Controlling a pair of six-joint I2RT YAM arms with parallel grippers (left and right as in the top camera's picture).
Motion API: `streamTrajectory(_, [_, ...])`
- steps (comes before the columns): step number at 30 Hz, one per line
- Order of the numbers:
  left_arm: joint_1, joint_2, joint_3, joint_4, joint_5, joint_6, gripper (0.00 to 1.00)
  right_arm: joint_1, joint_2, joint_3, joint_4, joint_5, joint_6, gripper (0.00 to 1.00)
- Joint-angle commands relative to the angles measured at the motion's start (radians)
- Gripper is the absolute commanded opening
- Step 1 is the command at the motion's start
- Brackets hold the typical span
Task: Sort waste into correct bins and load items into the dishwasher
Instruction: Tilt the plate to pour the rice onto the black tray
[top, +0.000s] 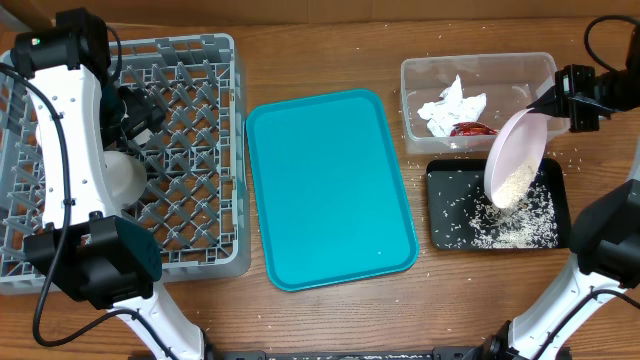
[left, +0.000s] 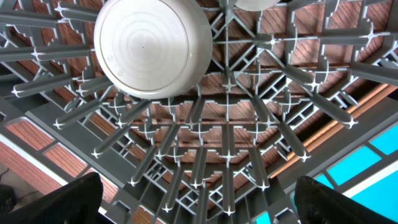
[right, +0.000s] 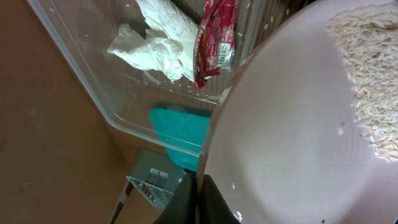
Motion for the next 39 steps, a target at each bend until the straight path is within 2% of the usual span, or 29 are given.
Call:
streamTrajectory(1, [-0.001,-0.029,0.012,0.002,0.005,-0.006,1.0,-0.018,-0.047,0.028,0.0,-0.064,-0.043,0.04])
streamTrajectory(15, [-0.001,-0.029,0.012,0.002,0.005,-0.006,1.0,-0.141,-0.047,0.028,-0.069,-0.216,-0.148,0.04])
streamTrajectory(26, [-0.001,-0.029,0.012,0.002,0.005,-0.006,1.0,-0.149,-0.045,0.027,-0.079,-0.281,-0.221,0.04])
streamTrajectory(29, [-0.001,-0.029,0.012,0.002,0.005,-0.006,1.0,-0.149,-0.045,0.027,-0.085,-0.378,-0.288,0.04])
streamTrajectory(39, [-0.001,-0.029,0.012,0.002,0.005,-0.006,1.0,-0.148,-0.045,0.027,-0.086,-0.411,-0.288,0.04])
